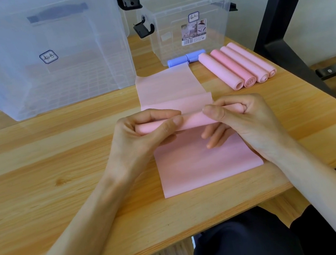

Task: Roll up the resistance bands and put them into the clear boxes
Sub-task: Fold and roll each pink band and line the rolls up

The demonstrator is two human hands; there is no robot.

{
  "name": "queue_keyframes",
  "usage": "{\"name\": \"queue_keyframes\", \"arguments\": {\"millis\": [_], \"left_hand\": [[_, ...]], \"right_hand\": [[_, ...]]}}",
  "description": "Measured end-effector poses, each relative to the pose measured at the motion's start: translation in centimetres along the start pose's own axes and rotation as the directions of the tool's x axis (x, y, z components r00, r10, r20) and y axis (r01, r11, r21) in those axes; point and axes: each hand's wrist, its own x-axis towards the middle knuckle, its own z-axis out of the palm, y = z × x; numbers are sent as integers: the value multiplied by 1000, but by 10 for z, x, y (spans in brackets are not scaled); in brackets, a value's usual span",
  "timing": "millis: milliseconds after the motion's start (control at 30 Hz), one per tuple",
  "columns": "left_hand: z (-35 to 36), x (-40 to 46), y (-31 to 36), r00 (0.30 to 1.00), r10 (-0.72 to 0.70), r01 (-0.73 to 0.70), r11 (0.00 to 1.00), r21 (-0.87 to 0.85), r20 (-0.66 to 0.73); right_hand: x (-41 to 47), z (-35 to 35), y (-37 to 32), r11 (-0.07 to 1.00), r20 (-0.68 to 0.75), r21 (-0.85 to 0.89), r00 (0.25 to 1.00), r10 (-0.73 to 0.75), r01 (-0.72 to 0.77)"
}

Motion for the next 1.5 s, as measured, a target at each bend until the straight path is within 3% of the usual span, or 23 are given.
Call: {"name": "queue_keyframes", "arguments": {"millis": [167, 800, 1000, 1200, 1500], "left_hand": [[1, 0, 2, 999, -38, 38, 999, -6, -23], [2, -1, 2, 998, -53, 52, 998, -37, -17], [0, -1, 1, 1000, -29, 29, 1000, 2, 2], [1, 0, 2, 998, -55, 55, 998, -29, -16], [0, -2, 2, 1000, 7, -7, 999, -48, 16]], "right_hand": [[0, 0, 0, 999, 52, -16, 998, -34, 34], [1, -1, 1, 998, 16, -21, 998, -56, 56], [1, 0, 1, 1000, -24, -7, 1000, 12, -12], [1, 0, 0, 1000, 22, -14, 1000, -12, 13], [1, 1, -1, 1000, -23, -9, 999, 23, -23]]}}
